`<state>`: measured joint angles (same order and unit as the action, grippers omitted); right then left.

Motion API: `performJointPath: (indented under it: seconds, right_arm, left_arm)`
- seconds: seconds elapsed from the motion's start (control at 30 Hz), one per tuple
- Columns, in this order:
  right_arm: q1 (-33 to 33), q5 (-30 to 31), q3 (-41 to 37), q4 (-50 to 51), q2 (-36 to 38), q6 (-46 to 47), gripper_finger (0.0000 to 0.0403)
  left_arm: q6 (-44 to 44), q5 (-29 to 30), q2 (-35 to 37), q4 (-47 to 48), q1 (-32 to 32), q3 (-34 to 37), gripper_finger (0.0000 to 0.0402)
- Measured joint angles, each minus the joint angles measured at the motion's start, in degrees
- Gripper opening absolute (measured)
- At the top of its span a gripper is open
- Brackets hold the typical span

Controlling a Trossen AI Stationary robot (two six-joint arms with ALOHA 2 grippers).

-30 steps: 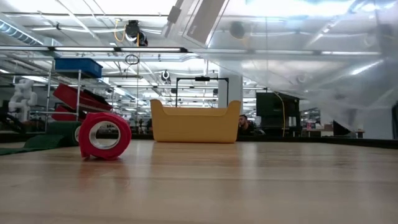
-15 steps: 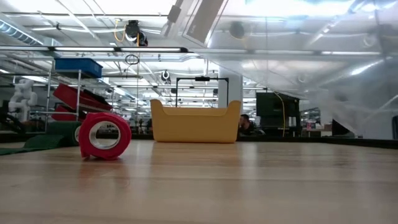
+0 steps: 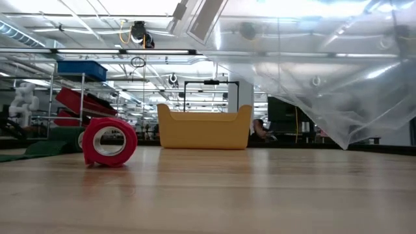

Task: Roll bandage
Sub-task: Open the transparent zip bag

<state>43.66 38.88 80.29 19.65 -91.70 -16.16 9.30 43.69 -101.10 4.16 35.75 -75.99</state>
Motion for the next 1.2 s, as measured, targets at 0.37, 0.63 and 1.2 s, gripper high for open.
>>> performJointPath:
  seconds: [0.37, 0.63, 1.2]
  right_arm:
    - [0.01, 5.52, 0.0, 1.55, 0.11, 6.87, 0.003]
    - [0.68, 26.12, -0.02, -1.26, 0.38, 6.46, 0.0112]
    - [-3.53, 23.56, -0.11, -4.97, -5.77, -4.28, 0.0099]
  left_arm:
    - [0.03, 5.96, 0.02, 1.77, -0.04, 0.04, 0.0005]
    - [0.7, 26.29, 0.02, 3.89, -2.69, 0.09, 0.0004]
    - [-1.53, 17.92, 0.02, 3.69, -5.25, -2.14, 0.0004]
